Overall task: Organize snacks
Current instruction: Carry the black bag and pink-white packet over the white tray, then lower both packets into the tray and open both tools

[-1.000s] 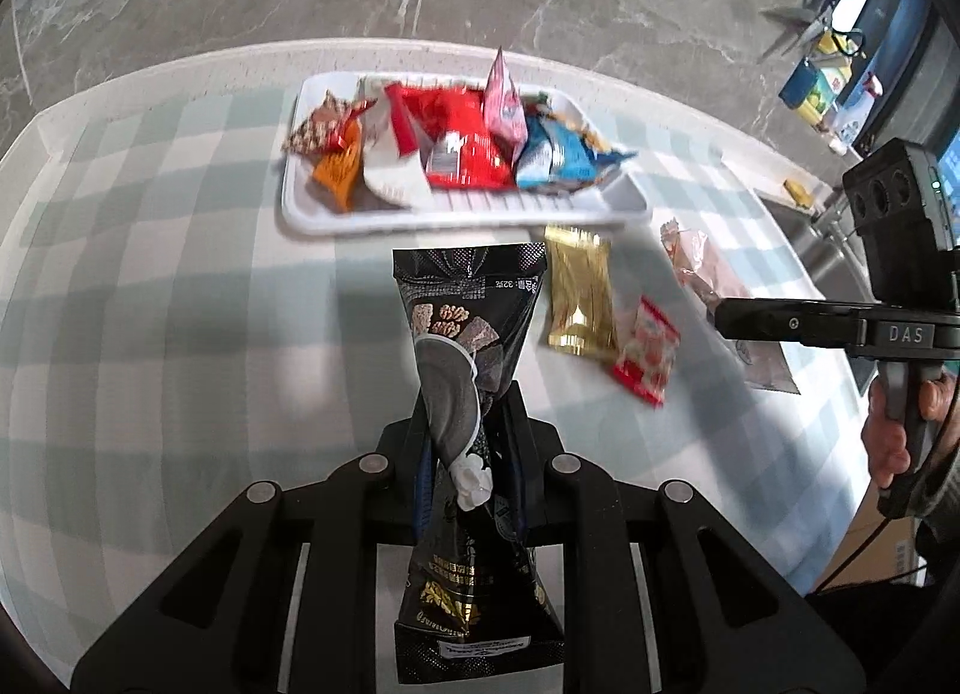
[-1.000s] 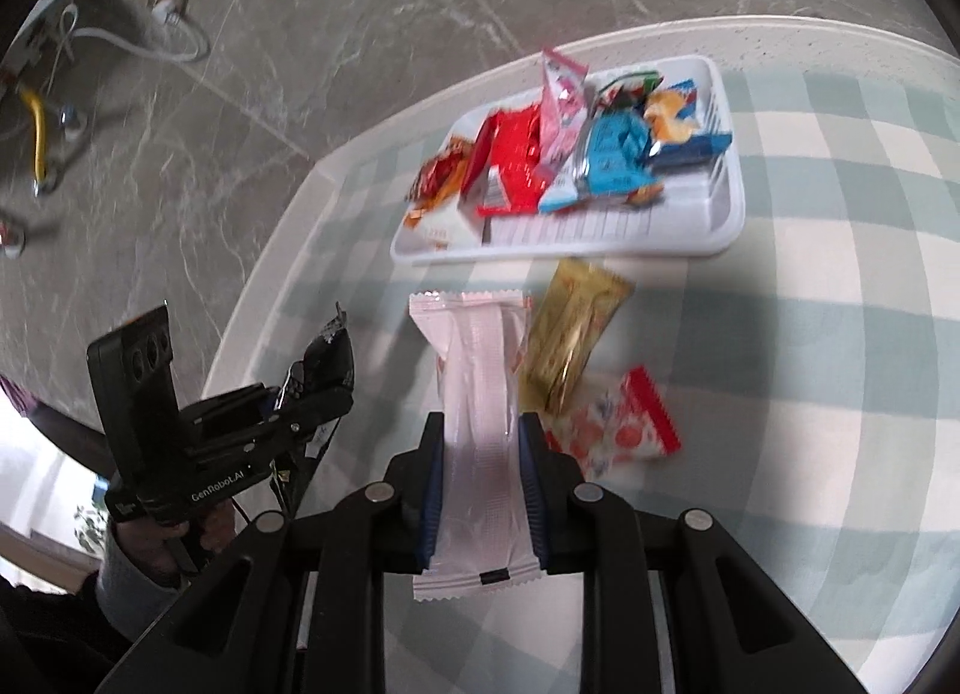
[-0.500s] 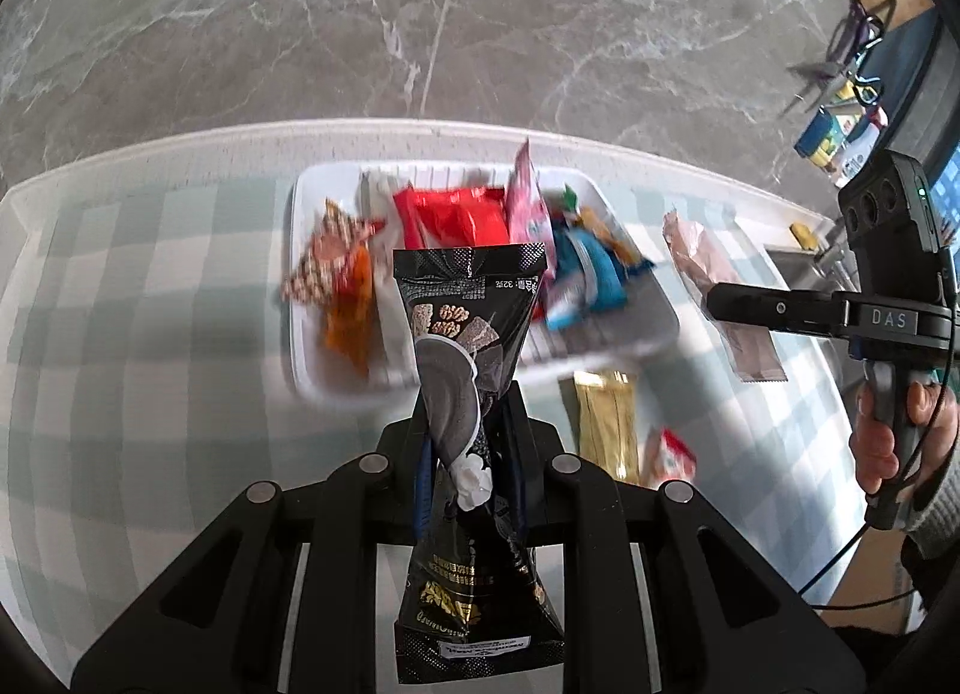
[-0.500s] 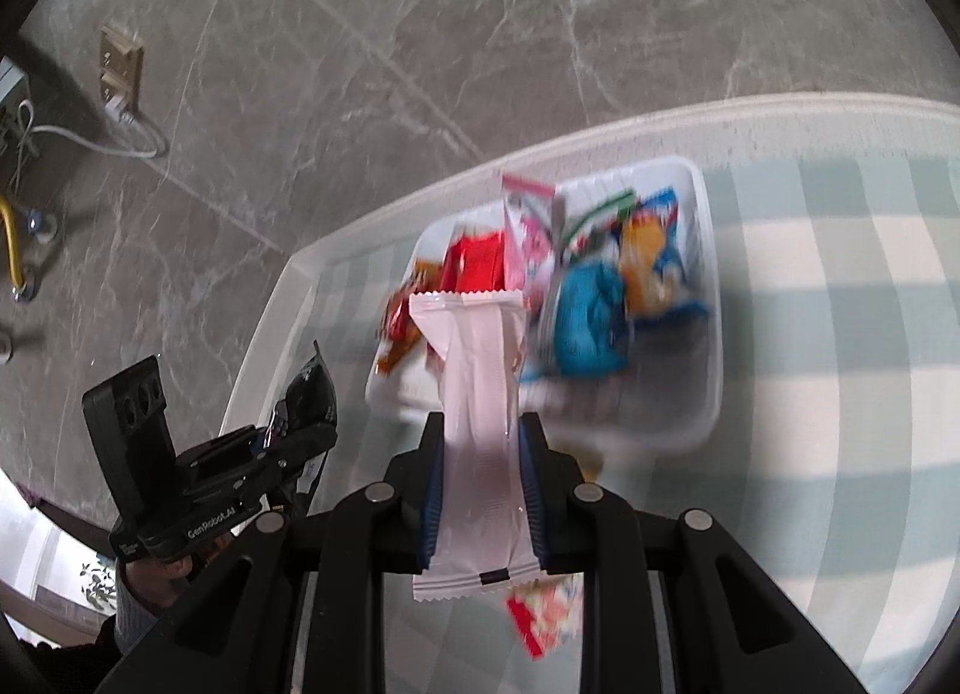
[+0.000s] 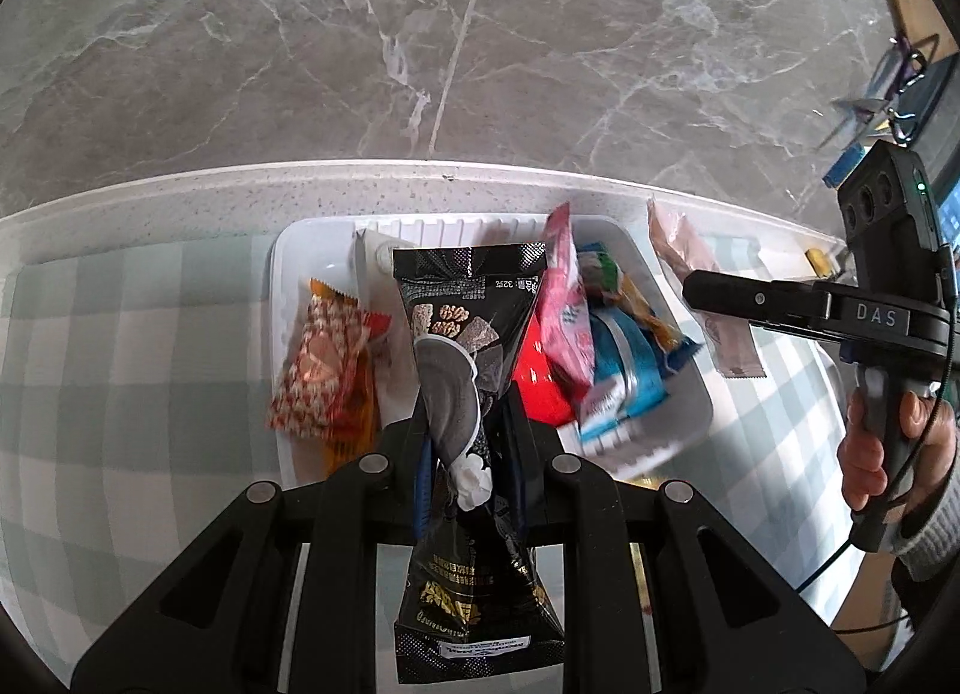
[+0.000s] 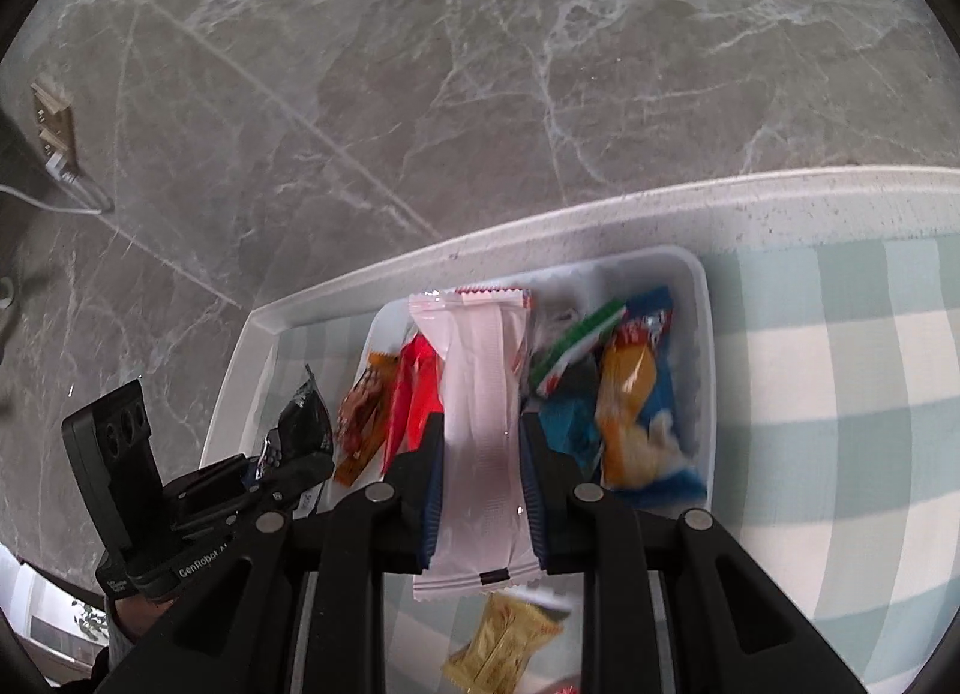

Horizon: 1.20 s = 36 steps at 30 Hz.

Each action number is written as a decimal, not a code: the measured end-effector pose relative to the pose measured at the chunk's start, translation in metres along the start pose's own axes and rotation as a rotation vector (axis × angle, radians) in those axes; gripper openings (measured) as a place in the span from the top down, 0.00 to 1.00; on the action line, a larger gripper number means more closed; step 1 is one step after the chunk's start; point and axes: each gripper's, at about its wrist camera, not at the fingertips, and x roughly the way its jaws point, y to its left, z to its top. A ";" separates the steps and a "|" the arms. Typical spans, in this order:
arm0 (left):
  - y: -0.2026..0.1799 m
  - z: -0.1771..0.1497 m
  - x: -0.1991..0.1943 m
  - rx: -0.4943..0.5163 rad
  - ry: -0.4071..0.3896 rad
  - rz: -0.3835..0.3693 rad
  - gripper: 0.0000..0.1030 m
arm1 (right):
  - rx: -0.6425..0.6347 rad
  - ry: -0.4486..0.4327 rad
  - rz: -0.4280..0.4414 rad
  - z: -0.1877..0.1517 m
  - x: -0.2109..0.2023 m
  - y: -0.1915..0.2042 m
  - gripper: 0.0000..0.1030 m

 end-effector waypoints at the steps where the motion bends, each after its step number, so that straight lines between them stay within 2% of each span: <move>1: 0.000 0.003 0.005 0.000 0.006 -0.003 0.83 | -0.001 0.001 -0.003 0.003 0.002 0.000 0.75; 9: -0.003 0.020 0.031 0.009 0.026 0.005 0.83 | -0.003 0.017 -0.031 0.015 0.022 -0.002 0.75; 17: -0.007 0.033 0.062 0.018 0.055 0.044 0.81 | -0.058 0.005 -0.101 0.017 0.033 0.003 0.71; 19: -0.007 0.032 0.066 0.020 0.049 0.048 0.74 | -0.075 -0.003 -0.119 0.016 0.032 0.004 0.70; 22: -0.007 0.032 0.067 0.018 0.032 0.044 0.71 | -0.092 -0.017 -0.130 0.014 0.028 0.005 0.66; 23: -0.007 0.032 0.067 0.016 0.028 0.046 0.70 | -0.093 -0.022 -0.128 0.013 0.026 0.005 0.65; 24: -0.007 0.032 0.065 0.016 0.018 0.049 0.63 | -0.092 -0.029 -0.123 0.012 0.024 0.005 0.65; 25: -0.007 0.030 0.059 0.017 0.006 0.051 0.50 | -0.090 -0.034 -0.122 0.011 0.022 0.005 0.64; 26: -0.008 0.030 0.056 0.017 -0.009 0.050 0.48 | -0.089 -0.039 -0.122 0.009 0.018 0.005 0.64; 30: -0.010 0.031 0.038 0.021 -0.049 0.049 0.48 | -0.089 -0.064 -0.119 0.003 0.004 0.006 0.59; 36: -0.013 0.023 0.010 0.018 -0.101 0.060 0.48 | -0.083 -0.094 -0.101 -0.017 -0.025 0.008 0.58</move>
